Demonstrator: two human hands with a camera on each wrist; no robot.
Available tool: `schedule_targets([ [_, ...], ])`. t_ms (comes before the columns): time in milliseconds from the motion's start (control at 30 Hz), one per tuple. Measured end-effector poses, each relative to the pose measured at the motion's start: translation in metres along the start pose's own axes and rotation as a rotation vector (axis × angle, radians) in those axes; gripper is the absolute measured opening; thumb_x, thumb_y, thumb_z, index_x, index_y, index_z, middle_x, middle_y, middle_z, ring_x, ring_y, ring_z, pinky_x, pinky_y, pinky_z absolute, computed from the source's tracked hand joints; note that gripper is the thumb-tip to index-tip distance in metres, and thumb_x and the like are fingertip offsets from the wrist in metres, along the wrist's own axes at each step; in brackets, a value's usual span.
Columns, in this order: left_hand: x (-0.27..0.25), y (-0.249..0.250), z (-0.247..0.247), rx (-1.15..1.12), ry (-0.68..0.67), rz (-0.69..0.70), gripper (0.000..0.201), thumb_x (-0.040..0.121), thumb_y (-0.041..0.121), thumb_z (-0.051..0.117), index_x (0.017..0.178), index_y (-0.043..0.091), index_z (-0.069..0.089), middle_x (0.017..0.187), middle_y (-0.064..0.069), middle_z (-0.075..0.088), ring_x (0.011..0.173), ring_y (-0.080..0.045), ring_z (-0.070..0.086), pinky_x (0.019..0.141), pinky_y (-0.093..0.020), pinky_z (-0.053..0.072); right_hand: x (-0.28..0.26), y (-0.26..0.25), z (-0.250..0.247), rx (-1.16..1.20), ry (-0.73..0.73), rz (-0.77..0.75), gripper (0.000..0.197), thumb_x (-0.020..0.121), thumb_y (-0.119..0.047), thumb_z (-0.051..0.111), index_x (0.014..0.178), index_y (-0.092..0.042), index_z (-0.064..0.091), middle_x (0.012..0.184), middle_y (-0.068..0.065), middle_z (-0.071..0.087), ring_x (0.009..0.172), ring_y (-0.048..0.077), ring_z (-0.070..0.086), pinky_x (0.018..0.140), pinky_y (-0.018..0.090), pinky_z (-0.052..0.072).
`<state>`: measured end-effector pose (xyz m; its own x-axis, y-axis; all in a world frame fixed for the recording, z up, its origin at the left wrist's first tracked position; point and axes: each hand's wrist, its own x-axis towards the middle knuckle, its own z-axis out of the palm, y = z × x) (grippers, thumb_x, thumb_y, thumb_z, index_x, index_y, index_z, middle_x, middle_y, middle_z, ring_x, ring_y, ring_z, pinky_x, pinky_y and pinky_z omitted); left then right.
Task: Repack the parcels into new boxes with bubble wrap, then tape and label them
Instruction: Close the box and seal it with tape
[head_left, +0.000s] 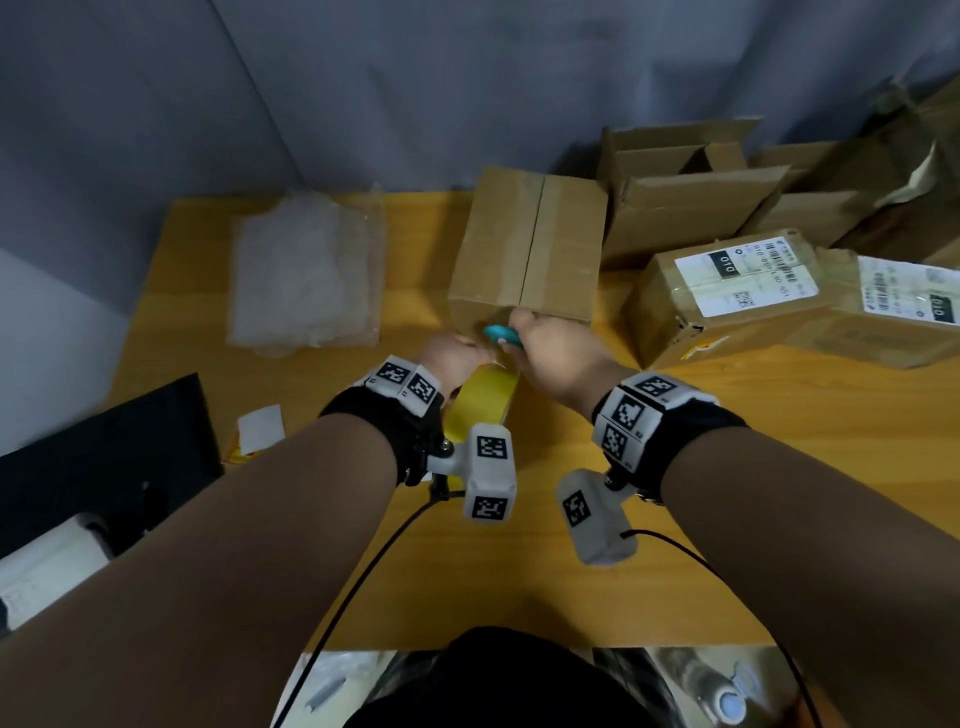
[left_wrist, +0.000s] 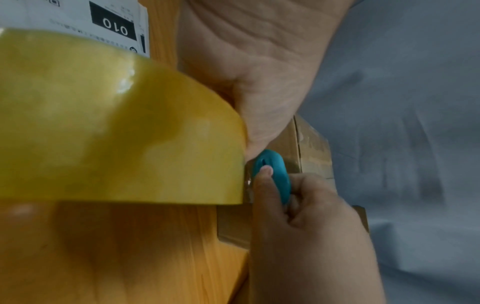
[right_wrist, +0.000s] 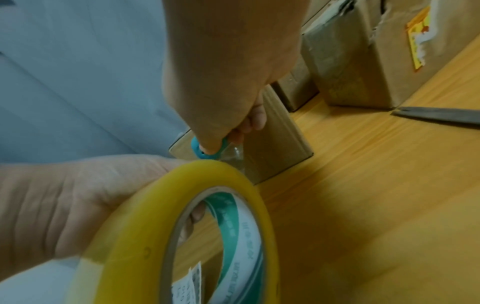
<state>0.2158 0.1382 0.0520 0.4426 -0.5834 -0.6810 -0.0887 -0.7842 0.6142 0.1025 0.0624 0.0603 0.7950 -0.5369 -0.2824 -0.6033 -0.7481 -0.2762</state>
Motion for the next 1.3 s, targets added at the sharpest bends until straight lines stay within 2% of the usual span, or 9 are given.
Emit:
schedule_targets([
  [67,0.000,0.000,0.001,-0.022,0.014,-0.009,0.038,0.088,0.024,0.065,0.121,0.005,0.061,0.119,-0.015,0.062,0.107,-0.031,0.060,0.082,-0.034,0.047,0.003,-0.002,0.000,-0.106,-0.017,-0.017,0.025,0.099,-0.017,0.042,0.123,-0.009,0.041,0.111,0.014,0.063,0.095,0.033,0.062,0.063,0.032,0.040],
  [133,0.000,0.000,0.002,-0.024,0.025,-0.011,0.037,0.088,0.023,0.064,0.120,0.004,0.061,0.120,-0.014,0.062,0.108,-0.030,0.058,0.078,-0.029,0.043,0.004,-0.001,0.000,-0.133,-0.029,-0.024,0.027,0.099,-0.014,0.043,0.125,-0.008,0.041,0.111,0.014,0.063,0.095,0.033,0.062,0.063,0.033,0.043],
  [200,0.001,0.000,0.004,-0.036,0.038,-0.018,0.041,0.087,0.023,0.066,0.122,0.003,0.059,0.123,-0.013,0.060,0.111,-0.028,0.056,0.078,-0.027,0.039,0.002,0.002,0.000,-0.072,-0.030,-0.027,0.026,0.100,-0.016,0.042,0.124,-0.008,0.042,0.113,0.015,0.063,0.097,0.033,0.062,0.067,0.033,0.043],
  [333,0.003,0.004,0.006,-0.066,0.032,-0.074,0.056,0.085,0.024,0.069,0.132,0.002,0.049,0.133,-0.014,0.053,0.118,-0.030,0.052,0.093,-0.034,0.041,-0.007,0.011,0.000,0.002,-0.025,-0.037,0.033,0.102,-0.024,0.035,0.132,-0.012,0.044,0.118,0.017,0.061,0.104,0.036,0.059,0.079,0.038,0.046],
  [400,0.005,0.004,0.006,-0.062,0.027,-0.087,0.056,0.084,0.024,0.070,0.132,0.003,0.051,0.130,-0.015,0.056,0.115,-0.030,0.054,0.091,-0.033,0.043,-0.009,0.013,0.000,0.002,-0.033,-0.030,0.032,0.101,-0.023,0.038,0.130,-0.013,0.046,0.118,0.017,0.060,0.104,0.035,0.058,0.082,0.039,0.047],
  [600,0.006,0.004,0.005,-0.001,0.042,-0.065,0.051,0.087,0.024,0.066,0.130,0.002,0.052,0.130,-0.015,0.055,0.115,-0.030,0.054,0.094,-0.033,0.042,0.001,0.005,0.003,-0.005,-0.027,-0.005,0.024,0.098,-0.015,0.043,0.121,-0.007,0.041,0.111,0.017,0.062,0.097,0.034,0.061,0.070,0.033,0.042],
  [833,0.009,0.002,0.006,0.051,0.024,-0.024,0.034,0.087,0.020,0.064,0.116,0.002,0.065,0.120,-0.015,0.062,0.111,-0.030,0.058,0.091,-0.033,0.044,0.011,0.001,0.007,-0.110,-0.071,-0.043,0.026,0.097,-0.009,0.044,0.122,-0.008,0.042,0.112,0.016,0.060,0.099,0.034,0.060,0.068,0.034,0.042],
  [933,0.010,0.004,0.008,0.074,0.033,-0.020,0.031,0.087,0.019,0.063,0.113,0.003,0.067,0.118,-0.015,0.064,0.109,-0.030,0.058,0.087,-0.032,0.045,0.010,0.001,0.005,-0.137,-0.068,-0.068,0.023,0.096,-0.008,0.042,0.119,-0.008,0.045,0.111,0.016,0.060,0.100,0.033,0.059,0.069,0.034,0.040],
  [1300,0.009,0.010,0.012,0.116,0.018,-0.024,0.036,0.088,0.021,0.063,0.116,-0.001,0.063,0.123,-0.017,0.061,0.114,-0.032,0.056,0.100,-0.039,0.043,-0.002,0.006,0.001,-0.206,-0.105,-0.059,0.024,0.098,-0.009,0.042,0.120,-0.011,0.049,0.113,0.014,0.060,0.101,0.031,0.059,0.078,0.037,0.046],
])
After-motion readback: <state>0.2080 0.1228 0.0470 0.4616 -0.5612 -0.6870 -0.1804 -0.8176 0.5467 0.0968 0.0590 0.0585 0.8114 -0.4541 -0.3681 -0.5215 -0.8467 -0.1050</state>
